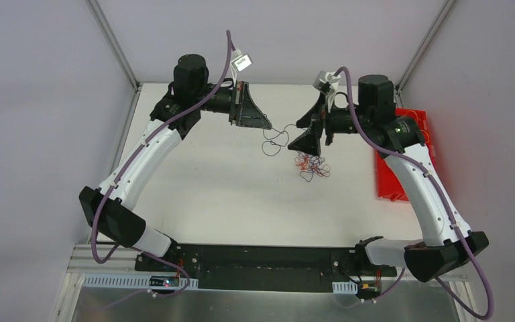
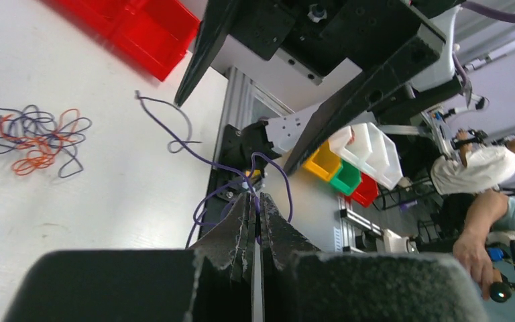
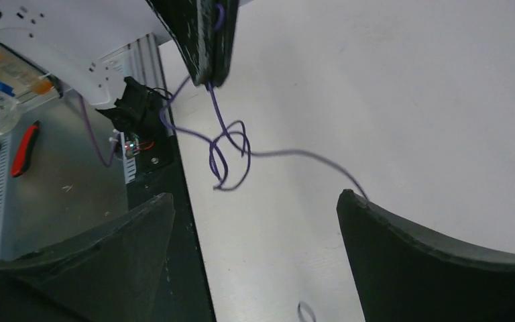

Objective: Untangle the cables

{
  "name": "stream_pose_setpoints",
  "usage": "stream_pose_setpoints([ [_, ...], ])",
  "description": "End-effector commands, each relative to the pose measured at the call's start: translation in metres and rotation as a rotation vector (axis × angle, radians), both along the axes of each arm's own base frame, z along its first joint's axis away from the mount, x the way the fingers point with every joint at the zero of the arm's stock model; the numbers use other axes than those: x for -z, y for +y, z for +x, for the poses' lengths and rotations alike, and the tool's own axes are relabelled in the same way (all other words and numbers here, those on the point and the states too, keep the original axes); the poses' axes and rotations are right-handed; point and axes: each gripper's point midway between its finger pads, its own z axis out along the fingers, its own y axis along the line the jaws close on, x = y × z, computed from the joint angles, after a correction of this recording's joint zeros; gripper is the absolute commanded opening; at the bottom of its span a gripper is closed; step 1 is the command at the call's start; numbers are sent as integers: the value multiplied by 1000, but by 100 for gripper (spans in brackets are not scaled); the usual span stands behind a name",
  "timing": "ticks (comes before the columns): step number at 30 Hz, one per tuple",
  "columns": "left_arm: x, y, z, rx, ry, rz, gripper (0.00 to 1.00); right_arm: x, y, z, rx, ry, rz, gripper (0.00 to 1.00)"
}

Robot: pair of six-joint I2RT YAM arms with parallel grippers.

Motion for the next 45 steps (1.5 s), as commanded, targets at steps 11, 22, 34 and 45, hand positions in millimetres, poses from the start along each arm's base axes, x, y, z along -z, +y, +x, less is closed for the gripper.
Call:
stream_pose_setpoints([
  [11,-2,-24,-40,177,-26,-21,0,-8,39,-36,-214,-126,-36,24],
  [22,24,-6,-4,15,30,60,99,26,-44,-40,-24,-35,-240,0],
  [34,76,18,12,-108,46,166,99,89,-248,20,555,153,-717,0],
  [45,87,20,12,-117,51,192,99,130,-362,45,621,55,-899,0],
])
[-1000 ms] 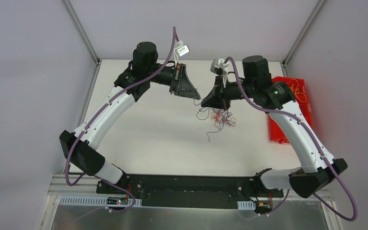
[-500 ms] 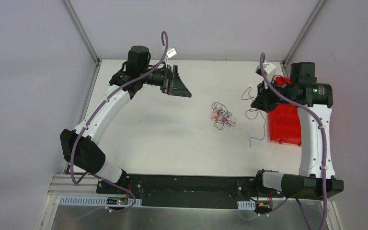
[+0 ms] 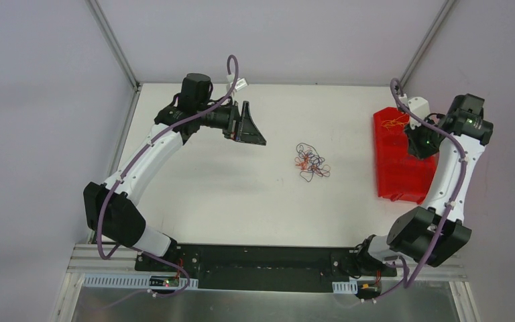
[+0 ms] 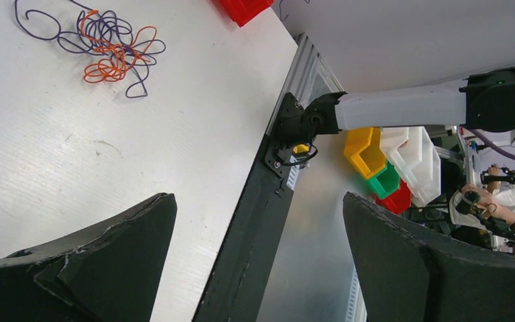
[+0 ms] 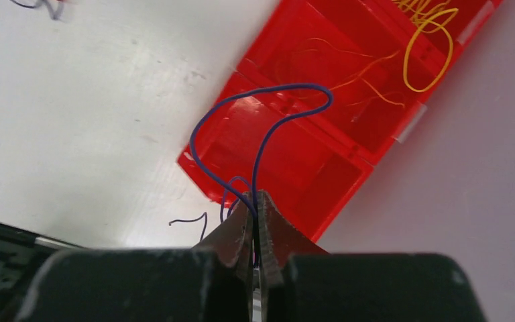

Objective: Untangle the cables

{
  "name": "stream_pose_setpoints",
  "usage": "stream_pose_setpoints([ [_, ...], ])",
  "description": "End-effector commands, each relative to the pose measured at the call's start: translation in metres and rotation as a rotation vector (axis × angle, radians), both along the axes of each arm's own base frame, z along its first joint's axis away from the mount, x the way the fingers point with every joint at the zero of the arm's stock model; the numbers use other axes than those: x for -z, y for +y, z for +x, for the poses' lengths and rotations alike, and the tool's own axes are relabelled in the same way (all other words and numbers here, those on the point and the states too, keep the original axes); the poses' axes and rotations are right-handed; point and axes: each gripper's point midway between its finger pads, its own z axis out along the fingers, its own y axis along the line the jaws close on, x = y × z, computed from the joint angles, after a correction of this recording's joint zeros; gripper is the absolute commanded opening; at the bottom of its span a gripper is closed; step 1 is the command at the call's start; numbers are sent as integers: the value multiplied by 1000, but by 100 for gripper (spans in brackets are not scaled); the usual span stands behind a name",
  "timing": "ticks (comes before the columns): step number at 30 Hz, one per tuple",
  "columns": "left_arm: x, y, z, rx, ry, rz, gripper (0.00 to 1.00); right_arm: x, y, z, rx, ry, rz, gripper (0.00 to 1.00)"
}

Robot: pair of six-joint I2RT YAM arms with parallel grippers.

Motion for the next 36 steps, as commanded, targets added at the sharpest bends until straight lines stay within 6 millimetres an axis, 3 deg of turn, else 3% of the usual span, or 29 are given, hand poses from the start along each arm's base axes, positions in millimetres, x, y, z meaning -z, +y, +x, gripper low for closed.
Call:
stream_pose_setpoints([
  [1,-11,2,-6,10,-70,-8,99,12,-42,18,-77,-57,-107,0],
  [8,-10,1,-3,6,-67,-3,99,17,-47,38,-134,-122,-80,0],
  [17,-10,-1,3,-2,-51,4,99,-35,-30,57,-135,-220,30,0],
  [20,-11,-2,5,-2,-49,4,99,-40,-27,61,-143,-225,44,0],
  [24,-12,-2,7,-6,-54,6,99,-23,-34,60,-170,-177,11,0],
  [36,-9,-3,10,-4,-51,11,99,59,-51,44,-311,-35,-136,0],
])
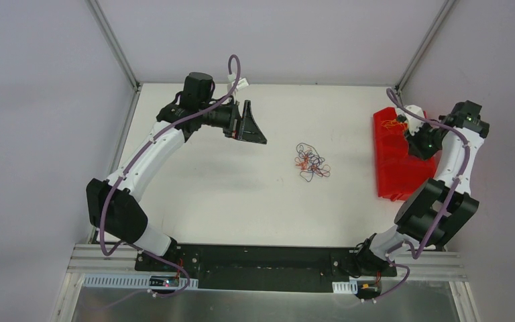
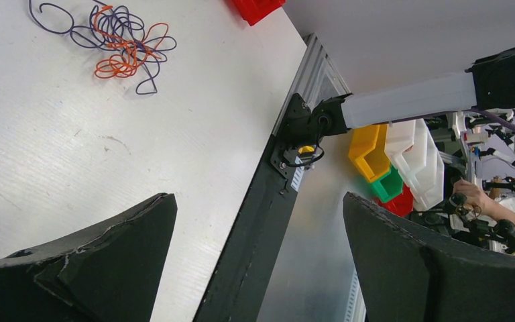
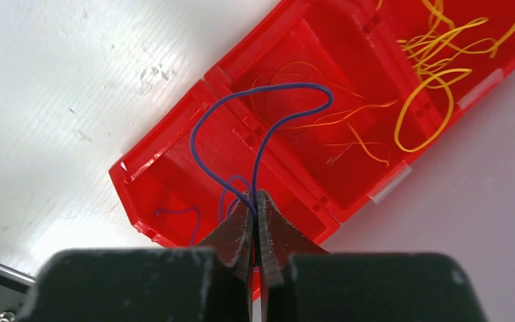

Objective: Untangle the cables

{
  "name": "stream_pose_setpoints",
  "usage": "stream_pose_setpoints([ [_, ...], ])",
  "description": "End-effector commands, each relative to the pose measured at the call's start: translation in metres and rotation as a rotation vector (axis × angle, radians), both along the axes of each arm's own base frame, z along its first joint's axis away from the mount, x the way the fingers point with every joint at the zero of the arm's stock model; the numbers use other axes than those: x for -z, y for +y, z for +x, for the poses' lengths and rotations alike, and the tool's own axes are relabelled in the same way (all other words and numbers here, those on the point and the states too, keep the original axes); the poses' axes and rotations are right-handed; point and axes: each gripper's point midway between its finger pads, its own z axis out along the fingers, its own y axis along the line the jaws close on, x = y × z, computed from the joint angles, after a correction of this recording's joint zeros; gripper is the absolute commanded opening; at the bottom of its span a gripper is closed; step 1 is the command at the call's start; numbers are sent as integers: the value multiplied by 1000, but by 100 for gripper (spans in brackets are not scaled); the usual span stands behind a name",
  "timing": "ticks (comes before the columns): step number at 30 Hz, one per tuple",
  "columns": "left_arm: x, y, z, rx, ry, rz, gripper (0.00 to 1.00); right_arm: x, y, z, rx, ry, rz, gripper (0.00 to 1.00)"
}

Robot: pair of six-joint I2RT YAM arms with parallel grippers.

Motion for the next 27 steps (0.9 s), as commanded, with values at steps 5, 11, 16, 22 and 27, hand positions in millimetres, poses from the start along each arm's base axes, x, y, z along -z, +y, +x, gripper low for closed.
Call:
stream_pose_setpoints([
  [5,-14,-2,2,12,-62,-14,99,25,-6,4,-173,-5,-159,0],
  [11,-12,-1,0,10,-62,-9,99,39,-7,-21,-236,135,-199,7],
  [16,-10,-1,1,11,-64,-5,99,42,-16,-33,-260,181,-261,5],
  [22,-12,-1,2,16,-74,-3,99,42,-16,-48,-315,218,-316,32],
  [27,-9,0,1,20,-74,4,99,30,-13,-45,-291,192,-310,34],
])
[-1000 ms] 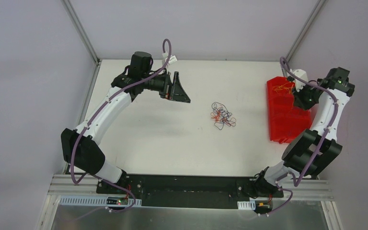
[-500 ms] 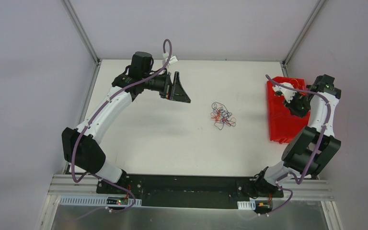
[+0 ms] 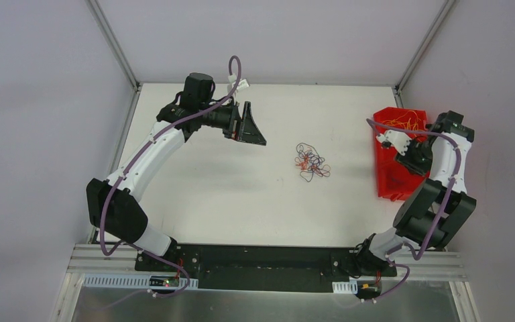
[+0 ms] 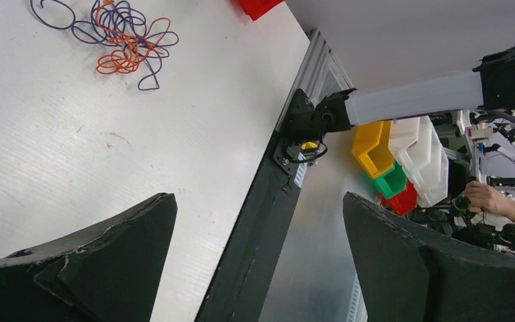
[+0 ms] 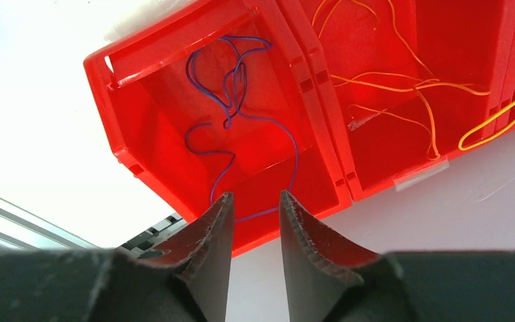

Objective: Untangle the cables

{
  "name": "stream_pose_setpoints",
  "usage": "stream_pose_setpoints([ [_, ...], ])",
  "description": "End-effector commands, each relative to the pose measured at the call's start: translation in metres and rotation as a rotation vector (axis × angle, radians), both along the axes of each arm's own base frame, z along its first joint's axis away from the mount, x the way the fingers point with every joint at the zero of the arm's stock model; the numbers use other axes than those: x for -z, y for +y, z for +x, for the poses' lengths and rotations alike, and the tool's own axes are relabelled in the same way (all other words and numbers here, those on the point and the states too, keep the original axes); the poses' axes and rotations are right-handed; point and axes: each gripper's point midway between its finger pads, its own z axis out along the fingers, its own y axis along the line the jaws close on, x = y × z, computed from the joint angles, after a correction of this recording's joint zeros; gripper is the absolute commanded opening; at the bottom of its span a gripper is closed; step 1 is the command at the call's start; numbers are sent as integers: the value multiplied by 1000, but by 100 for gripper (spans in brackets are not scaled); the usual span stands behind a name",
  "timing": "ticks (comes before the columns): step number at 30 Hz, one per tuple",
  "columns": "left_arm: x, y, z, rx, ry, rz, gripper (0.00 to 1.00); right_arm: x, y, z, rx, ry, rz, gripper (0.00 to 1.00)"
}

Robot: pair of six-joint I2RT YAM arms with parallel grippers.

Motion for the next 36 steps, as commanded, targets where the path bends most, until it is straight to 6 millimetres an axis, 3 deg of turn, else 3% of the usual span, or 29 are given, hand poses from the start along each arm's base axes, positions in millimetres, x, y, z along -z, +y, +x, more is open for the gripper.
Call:
stream_pose_setpoints([
  [1,-13,-1,1,16,-72,-9,99,-28,12,-5,-26,-36,0,35],
  [5,-8,0,4,2,-64,1,99,-54,56,3,52,-66,150,41],
  [8,2,3,11,-30,-46,24,99,-68,104,14,150,-54,303,51],
  [11,13,5,18,-57,-22,47,99,-67,161,37,258,-20,425,56],
  [15,32,8,32,-117,24,87,99,-44,224,70,409,36,484,60],
  [18,39,15,43,-157,54,90,99,-15,257,89,472,78,482,61],
  [22,47,28,54,-196,118,80,98,26,280,107,489,110,435,62],
  [26,60,31,55,-199,161,88,96,72,289,102,473,204,361,60],
  [28,65,33,56,-199,165,94,92,86,294,94,475,258,369,56],
  [31,72,35,63,-210,175,102,84,91,312,81,473,356,442,39],
  [34,79,34,64,-196,192,103,75,81,333,75,460,402,533,7],
  [35,82,34,64,-190,197,103,72,74,341,74,445,398,567,0],
  [36,84,34,62,-181,203,102,70,64,350,73,430,386,606,0],
])
